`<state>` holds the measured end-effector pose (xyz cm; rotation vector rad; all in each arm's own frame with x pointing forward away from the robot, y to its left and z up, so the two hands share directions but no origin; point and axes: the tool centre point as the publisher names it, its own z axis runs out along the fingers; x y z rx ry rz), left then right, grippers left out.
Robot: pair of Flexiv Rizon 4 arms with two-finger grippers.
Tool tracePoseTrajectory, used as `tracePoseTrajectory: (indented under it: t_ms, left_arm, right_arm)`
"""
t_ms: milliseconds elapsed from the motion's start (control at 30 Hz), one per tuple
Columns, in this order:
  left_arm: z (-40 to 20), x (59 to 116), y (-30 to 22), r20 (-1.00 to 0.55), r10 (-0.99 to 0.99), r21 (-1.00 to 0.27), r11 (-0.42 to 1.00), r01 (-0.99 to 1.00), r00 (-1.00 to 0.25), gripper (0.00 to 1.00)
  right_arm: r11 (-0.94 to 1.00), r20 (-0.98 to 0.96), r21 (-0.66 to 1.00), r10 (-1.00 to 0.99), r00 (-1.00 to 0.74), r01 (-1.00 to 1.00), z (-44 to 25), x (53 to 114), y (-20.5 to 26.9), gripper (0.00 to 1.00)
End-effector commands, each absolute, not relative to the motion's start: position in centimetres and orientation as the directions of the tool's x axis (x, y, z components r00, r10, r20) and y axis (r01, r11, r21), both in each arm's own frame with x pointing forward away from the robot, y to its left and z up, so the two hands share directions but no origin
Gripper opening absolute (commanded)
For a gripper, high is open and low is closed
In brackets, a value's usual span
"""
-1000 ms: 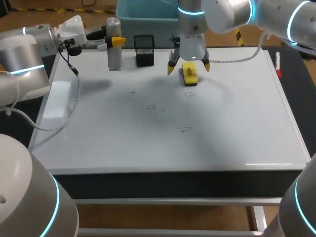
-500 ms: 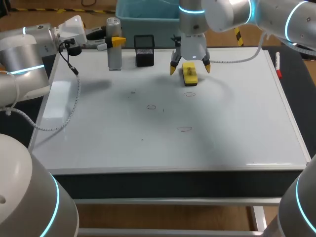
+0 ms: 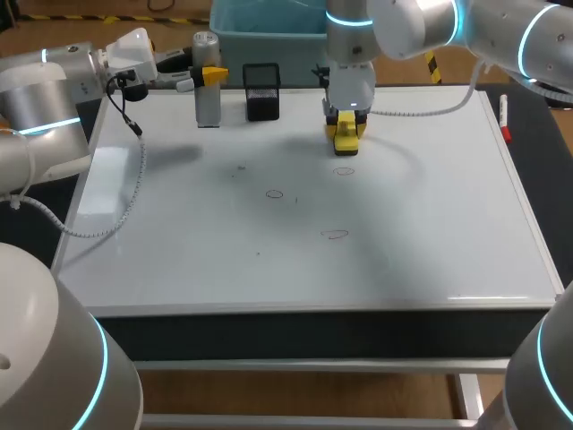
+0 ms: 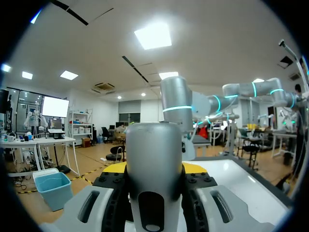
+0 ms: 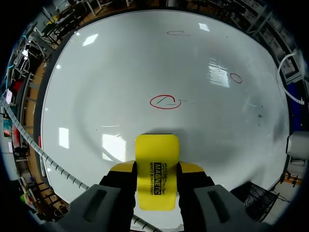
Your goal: Pick up the inspection probe, press it on each red-marked spot on the whiteboard one by one, put down the probe, pick up the eraser, and wipe off all the red marks.
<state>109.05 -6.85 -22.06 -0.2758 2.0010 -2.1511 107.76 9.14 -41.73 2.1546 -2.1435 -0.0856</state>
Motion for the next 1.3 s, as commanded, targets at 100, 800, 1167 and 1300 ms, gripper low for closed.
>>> tracePoseTrajectory:
  t_ms: [100, 800, 1167, 1300]
  left_arm:
    - [-22.0, 109.1, -6.9, 0.006, -0.262, -0.997, -0.070, 0.012, -0.965, 0.00]
    - [-22.0, 109.1, -6.9, 0.006, -0.262, -0.997, -0.070, 0.012, -0.965, 0.00]
    - [-22.0, 109.1, -6.9, 0.006, -0.262, -0.997, -0.070, 0.012, -0.965, 0.00]
    - [-22.0, 109.1, -6.9, 0.006, -0.262, -0.997, -0.070, 0.012, -0.965, 0.00]
  right_arm:
    - [0.006, 0.021, 0.077, -1.000, -0.005, -0.997, -39.4, 107.3, 8.9, 0.00]
    - [0.276, 0.021, 0.021, -0.961, -0.275, -0.961, -32.2, 107.2, -0.9, 0.00]
    - [0.411, 0.017, 0.020, -0.912, -0.411, -0.911, -31.7, 105.2, -6.4, 0.00]
    - [0.445, 0.019, 0.029, -0.895, -0.445, -0.895, -32.0, 104.4, -7.4, 0.00]
